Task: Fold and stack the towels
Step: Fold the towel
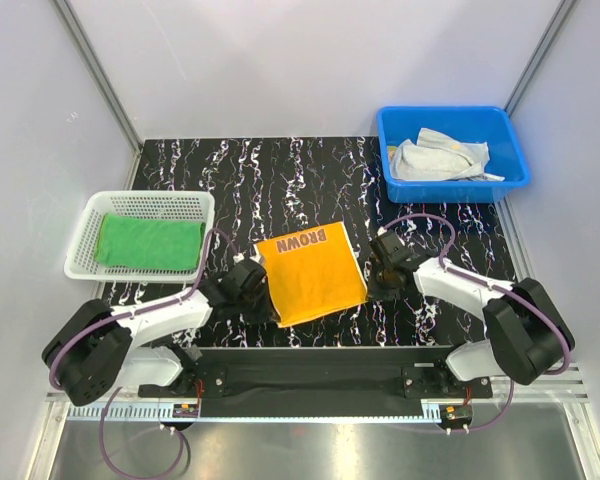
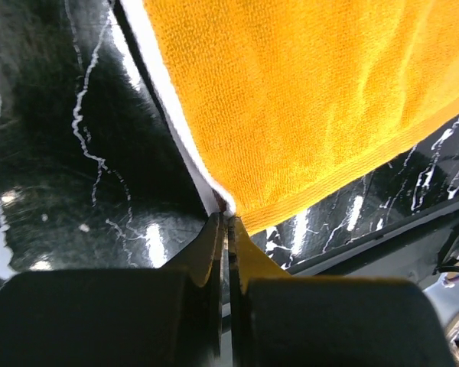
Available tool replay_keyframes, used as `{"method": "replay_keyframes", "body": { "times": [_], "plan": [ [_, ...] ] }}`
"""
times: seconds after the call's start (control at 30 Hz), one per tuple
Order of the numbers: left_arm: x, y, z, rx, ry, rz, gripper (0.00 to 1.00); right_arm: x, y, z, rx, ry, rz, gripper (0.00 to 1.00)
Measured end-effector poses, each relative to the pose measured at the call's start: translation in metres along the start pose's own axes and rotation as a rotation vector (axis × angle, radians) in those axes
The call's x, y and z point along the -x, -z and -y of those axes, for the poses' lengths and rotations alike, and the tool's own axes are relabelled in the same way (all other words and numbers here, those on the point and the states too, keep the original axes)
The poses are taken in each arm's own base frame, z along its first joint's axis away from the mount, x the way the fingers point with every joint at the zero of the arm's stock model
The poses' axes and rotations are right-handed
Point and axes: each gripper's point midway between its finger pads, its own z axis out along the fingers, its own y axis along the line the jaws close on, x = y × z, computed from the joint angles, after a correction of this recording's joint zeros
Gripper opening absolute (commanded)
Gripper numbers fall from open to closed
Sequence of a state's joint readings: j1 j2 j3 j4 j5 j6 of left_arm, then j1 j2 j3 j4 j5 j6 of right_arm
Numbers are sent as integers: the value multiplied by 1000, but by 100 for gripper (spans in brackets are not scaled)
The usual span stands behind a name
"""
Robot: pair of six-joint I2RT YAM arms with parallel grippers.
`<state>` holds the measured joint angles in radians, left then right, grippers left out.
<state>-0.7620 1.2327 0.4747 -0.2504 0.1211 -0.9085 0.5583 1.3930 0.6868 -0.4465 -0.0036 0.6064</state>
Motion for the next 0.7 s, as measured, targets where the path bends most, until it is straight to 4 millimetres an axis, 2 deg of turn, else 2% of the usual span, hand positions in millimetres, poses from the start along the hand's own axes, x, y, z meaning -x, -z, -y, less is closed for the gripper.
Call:
{"method": "replay_keyframes", "body": {
  "times": [0.2, 0.27, 0.37, 0.43, 0.47, 0.6, 0.67, 0.7],
  "plan": [
    [1, 0, 3, -6, -1, 6, 0, 6, 0, -2, -15, 8, 1, 0],
    [8, 6, 3, 35, -14, -2, 0, 20, 5, -12, -17, 26, 1, 0],
    [38, 22, 22, 48, -37, 46, 0, 52, 22, -35, 15, 49, 55, 0],
    [54, 36, 42, 9, -53, 97, 0, 67, 35, -45, 43, 57, 97, 0],
    [57, 42, 49, -11, -63, 113, 0, 70, 41, -47, 50, 59, 111, 0],
    [44, 53, 58, -57, -93, 117, 0, 58, 50, -35, 37, 56, 118, 0],
    [32, 45, 49, -43, -93, 90, 0, 42, 43, -22, 14, 51, 89, 0],
    [24, 36, 39, -20, -86, 67, 0, 34, 38, -14, -5, 48, 69, 0]
  ]
}}
